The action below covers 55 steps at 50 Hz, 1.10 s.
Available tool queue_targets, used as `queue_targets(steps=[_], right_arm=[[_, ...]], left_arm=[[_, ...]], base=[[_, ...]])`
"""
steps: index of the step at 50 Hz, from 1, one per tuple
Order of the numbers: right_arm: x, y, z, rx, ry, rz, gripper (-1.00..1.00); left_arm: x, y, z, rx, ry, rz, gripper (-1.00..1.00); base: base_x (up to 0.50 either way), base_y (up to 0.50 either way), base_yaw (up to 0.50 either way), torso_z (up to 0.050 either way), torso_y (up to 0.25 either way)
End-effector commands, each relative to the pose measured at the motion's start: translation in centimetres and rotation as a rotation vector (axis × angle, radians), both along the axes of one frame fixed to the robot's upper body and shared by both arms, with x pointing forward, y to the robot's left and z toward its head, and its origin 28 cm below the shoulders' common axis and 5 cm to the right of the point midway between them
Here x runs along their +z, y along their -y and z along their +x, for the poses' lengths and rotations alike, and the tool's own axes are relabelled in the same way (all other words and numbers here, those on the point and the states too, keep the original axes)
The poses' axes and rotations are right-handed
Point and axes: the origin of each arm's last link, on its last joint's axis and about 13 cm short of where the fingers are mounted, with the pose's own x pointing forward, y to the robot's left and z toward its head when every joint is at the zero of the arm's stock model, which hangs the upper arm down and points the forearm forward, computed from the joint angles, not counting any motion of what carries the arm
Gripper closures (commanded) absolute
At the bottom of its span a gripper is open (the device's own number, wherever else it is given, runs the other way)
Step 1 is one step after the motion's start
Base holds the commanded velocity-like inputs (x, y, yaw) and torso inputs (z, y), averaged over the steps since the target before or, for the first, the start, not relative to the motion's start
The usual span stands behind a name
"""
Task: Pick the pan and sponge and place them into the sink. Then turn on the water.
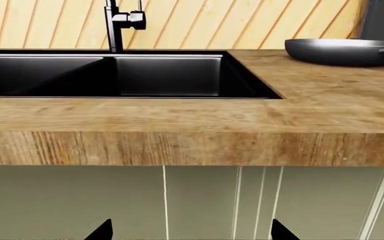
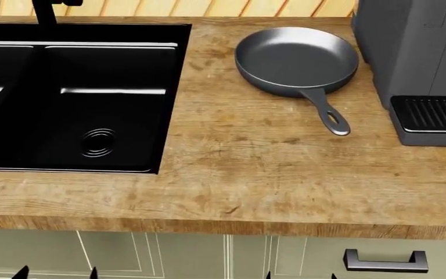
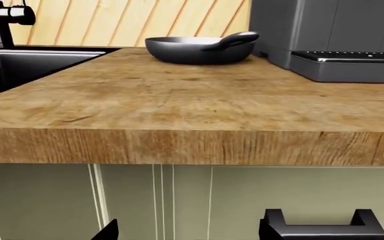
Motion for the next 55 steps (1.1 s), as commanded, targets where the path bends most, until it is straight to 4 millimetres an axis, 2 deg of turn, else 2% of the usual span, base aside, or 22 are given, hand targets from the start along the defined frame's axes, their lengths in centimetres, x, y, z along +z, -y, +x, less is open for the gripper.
queue_targets(steps=[1,5,6,7,9,10,11,18,22,25,27,30,32,34,40,44,48,55], right_arm=[[0.2,-0.1,0.0,0.012,0.016,0.006,-1.00],[0.7,0.0,-0.2,0.013,0.050,0.027,-1.00],[0.9,-0.1,-0.2,0.025,0.053,-0.012,-1.00],[1.3,-0.3,-0.3,0.042,0.065,-0.017,-1.00],[2.1,-0.3,-0.2,0.052,0.056,-0.051,-1.00],[2.6,-0.2,-0.1,0.038,0.060,-0.033,-1.00],[3.4,0.0,0.1,0.031,0.059,0.002,-1.00],[9.2,1.8,0.9,0.002,0.131,-0.046,-1.00],[12.5,3.3,0.2,-0.014,0.147,-0.022,-1.00],[13.6,4.1,-0.3,-0.020,0.135,-0.043,-1.00],[15.2,4.8,-0.1,-0.025,0.143,-0.045,-1.00],[16.6,5.5,0.3,-0.029,0.123,-0.043,-1.00],[16.8,5.6,0.5,-0.024,0.079,-0.082,-1.00],[17.1,5.8,0.5,-0.015,0.079,-0.075,-1.00],[17.3,6.2,0.2,-0.014,0.042,-0.063,-1.00],[17.3,6.4,0.1,-0.020,0.022,-0.069,-1.00],[16.5,6.2,-0.3,-0.019,-0.010,-0.073,-1.00],[15.9,6.1,-0.5,-0.015,-0.033,-0.074,-1.00]], left_arm=[[0.1,-0.6,-0.5,-0.002,0.008,-0.010,-1.00],[0.5,-0.3,-0.3,0.026,0.036,0.030,-1.00],[0.6,0.1,0.0,0.040,0.039,0.026,-1.00],[1.0,0.3,-0.2,0.008,0.089,0.101,-1.00],[1.3,-0.3,-0.8,0.005,0.055,0.061,-1.00],[1.4,-0.1,-0.4,0.000,0.033,0.039,-1.00],[2.0,-0.2,-0.4,-0.010,0.037,0.036,-1.00],[6.1,-1.2,-0.1,-0.035,0.025,0.003,-1.00],[9.4,-2.3,-1.0,-0.040,0.041,0.037,-1.00],[10.7,-2.9,-1.2,-0.037,0.034,0.054,-1.00],[11.8,-3.2,-1.0,-0.039,0.020,0.064,-1.00],[13.2,-3.4,-0.8,-0.084,0.004,0.042,-1.00],[13.8,-3.1,-0.5,-0.132,-0.006,0.103,-1.00],[14.2,-3.5,0.0,-0.106,0.007,0.091,-1.00],[13.2,-4.0,-0.2,-0.078,-0.067,0.099,-1.00],[13.6,-4.3,-0.3,-0.069,-0.074,0.095,-1.00],[13.6,-3.8,-0.3,-0.074,-0.075,0.093,-1.00],[13.4,-4.2,-0.5,-0.075,-0.072,0.086,-1.00]], base=[[0.00,0.00,0.00,0.000,0.000],[0.00,0.00,0.00,0.000,0.000],[0.00,0.00,0.00,0.000,0.000],[0.00,0.00,0.00,0.000,0.000],[0.00,0.00,0.00,0.000,0.000],[0.00,0.00,0.00,0.000,0.000],[0.00,0.00,0.00,0.000,0.000],[0.00,0.00,0.00,0.000,0.000],[0.00,0.00,0.00,0.000,0.000],[0.00,0.00,0.00,0.000,0.000],[0.00,0.00,0.00,0.000,0.000],[0.00,0.00,0.00,0.000,0.000],[0.00,0.00,0.00,0.000,0.000],[0.00,0.00,0.00,0.000,0.000],[0.00,0.00,0.00,0.000,0.000],[0.10,0.00,0.00,0.000,0.000],[0.24,0.00,0.00,0.000,0.000],[0.39,0.00,0.00,0.000,0.000]])
